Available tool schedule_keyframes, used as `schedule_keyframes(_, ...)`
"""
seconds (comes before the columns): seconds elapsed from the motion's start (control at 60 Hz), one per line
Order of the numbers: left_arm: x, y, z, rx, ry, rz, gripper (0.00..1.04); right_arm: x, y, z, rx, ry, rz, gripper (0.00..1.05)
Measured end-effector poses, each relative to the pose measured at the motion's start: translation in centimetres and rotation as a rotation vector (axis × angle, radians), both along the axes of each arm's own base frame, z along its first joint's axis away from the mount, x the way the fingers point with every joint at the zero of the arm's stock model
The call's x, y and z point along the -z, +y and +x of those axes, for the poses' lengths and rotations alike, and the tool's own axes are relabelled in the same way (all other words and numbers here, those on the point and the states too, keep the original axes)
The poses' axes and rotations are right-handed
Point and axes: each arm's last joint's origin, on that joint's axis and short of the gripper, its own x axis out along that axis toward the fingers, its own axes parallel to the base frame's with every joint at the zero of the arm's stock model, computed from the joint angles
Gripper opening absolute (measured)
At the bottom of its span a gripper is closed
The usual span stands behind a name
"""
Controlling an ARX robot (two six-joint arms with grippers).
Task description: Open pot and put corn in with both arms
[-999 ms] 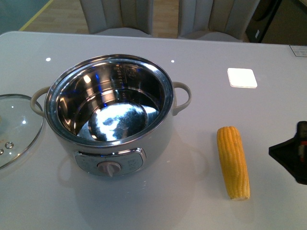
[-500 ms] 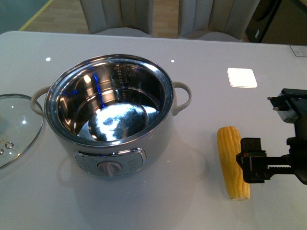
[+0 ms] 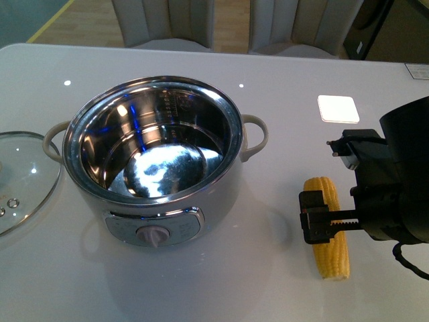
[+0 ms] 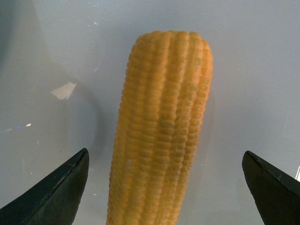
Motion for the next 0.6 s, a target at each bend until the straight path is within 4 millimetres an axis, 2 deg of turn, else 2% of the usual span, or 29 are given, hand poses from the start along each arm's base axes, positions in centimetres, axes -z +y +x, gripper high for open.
schedule_keyframes(0.383, 0.0, 0.0, 0.0, 0.0, 0.0, 0.0, 0.98, 2.1, 0.8, 0.9, -0.002, 0.036, -0.025, 0.96)
schedule_keyframes(0.6, 0.0, 0.0, 0.0, 0.0, 0.0, 0.0, 0.98, 2.4, 1.0, 1.2, 0.008, 0.039, -0.022, 0.96)
